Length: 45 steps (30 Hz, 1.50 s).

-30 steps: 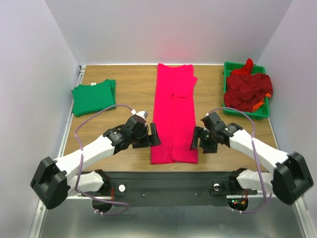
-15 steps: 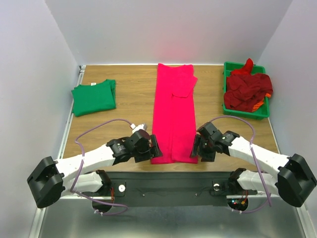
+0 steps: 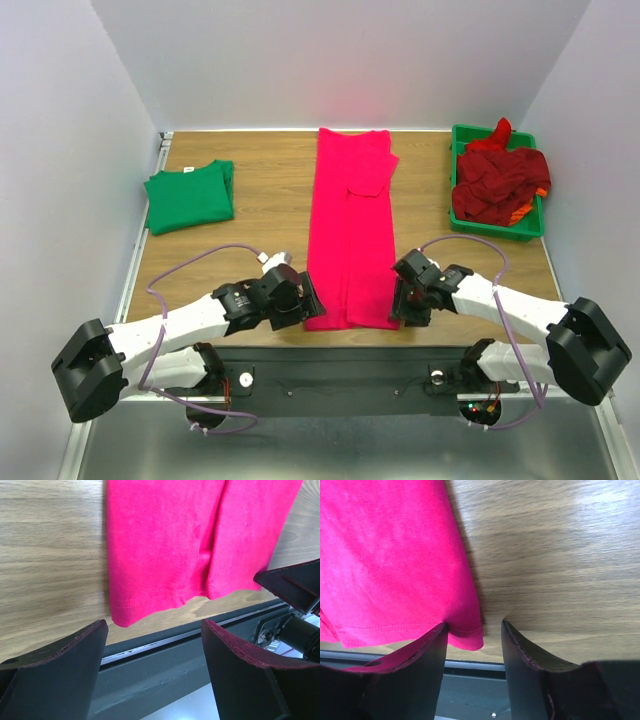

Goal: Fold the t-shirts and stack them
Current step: Fold the tshirt

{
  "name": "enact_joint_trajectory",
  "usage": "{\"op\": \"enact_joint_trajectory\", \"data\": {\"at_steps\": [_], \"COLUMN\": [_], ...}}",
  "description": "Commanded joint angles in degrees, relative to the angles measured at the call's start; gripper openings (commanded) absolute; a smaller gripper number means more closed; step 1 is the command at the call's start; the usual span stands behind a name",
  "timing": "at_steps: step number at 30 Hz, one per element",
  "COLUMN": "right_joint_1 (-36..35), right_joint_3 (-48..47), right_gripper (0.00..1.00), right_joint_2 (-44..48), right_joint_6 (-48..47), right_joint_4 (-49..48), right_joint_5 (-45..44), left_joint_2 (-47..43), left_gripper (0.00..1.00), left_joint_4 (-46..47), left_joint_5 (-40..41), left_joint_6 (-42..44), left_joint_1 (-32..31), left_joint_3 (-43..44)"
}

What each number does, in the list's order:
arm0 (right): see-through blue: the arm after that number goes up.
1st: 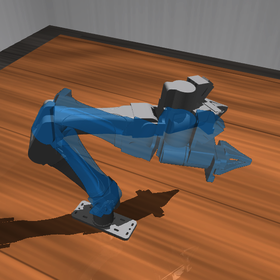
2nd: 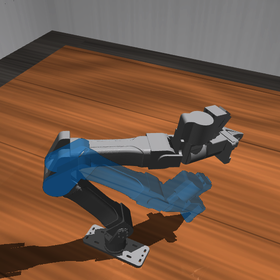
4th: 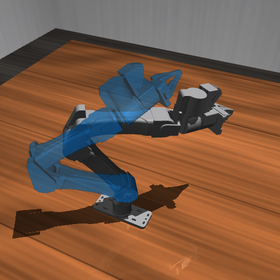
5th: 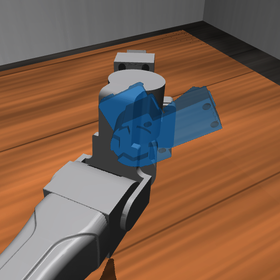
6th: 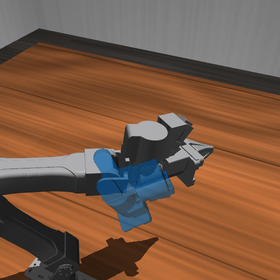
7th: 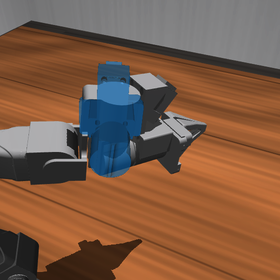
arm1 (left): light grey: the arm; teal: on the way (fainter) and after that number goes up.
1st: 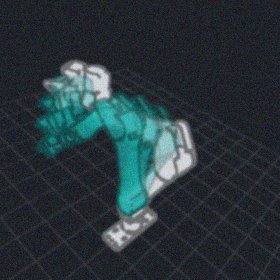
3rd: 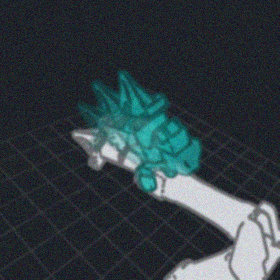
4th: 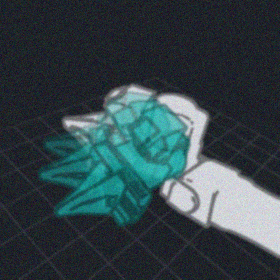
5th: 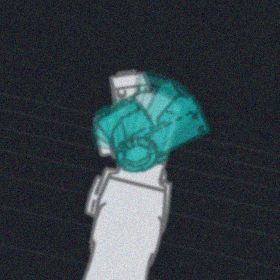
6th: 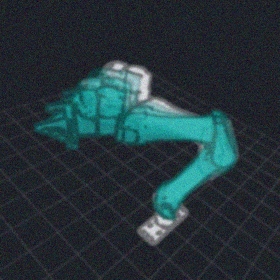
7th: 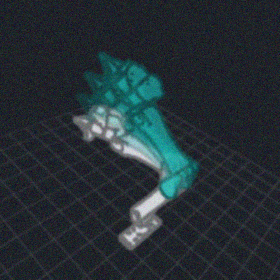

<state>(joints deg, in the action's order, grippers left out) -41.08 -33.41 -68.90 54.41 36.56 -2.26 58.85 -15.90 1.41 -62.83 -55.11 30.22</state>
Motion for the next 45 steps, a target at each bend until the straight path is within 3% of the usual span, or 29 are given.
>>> {"op": "enact_joint_trajectory", "data": {"at_steps": [1,9,15,28,35,37,41,45], "right_joint_1": [-1.5,-3.3,-3.6,-3.7,-3.7,-3.7,-3.7,-3.7], "right_joint_3": [0.1,0.6,1.5,1.4,1.2,1.0,0.8,0.1], "right_gripper": [0.51,0.41,0.25,0.25,0.25,0.24,0.24,0.24], "right_joint_2": [-0.4,-2.8,-3.2,-2.6,-2.6,-2.3,-2.4,-3.2], "right_joint_6": [1.5,1.9,2.2,1.8,1.5,1.4,1.2,0.6], "right_joint_4": [-2.6,-3.1,-3.0,-2.9,-2.8,-2.8,-2.8,-2.8], "right_joint_5": [-1.7,-1.9,-1.6,-1.2,-1.2,-1.1,-1.3,-1.4], "left_joint_2": [-1.1,0.7,4.9,9.2,11.5,11.6,11.5,12.2], "left_gripper": [0.86,0.81,0.76,0.58,0.44,0.36,0.35,0.24], "left_joint_4": [-1.1,-3.1,-3.3,-3.7,-2.8,-2.7,-1.6,-0.5], "left_joint_5": [1.8,3.7,4.2,6.3,5.8,5.6,5.4,4.4], "left_joint_6": [-1.2,-1.4,0.3,0.2,1.4,1.3,1.5,1.9], "left_joint_1": [-0.4,-0.4,-0.9,-3.0,-3.4,-3.7,-3.8,-3.9], "left_joint_3": [-1.2,-1.5,-0.9,1.4,2.8,2.9,2.7,2.7]}}
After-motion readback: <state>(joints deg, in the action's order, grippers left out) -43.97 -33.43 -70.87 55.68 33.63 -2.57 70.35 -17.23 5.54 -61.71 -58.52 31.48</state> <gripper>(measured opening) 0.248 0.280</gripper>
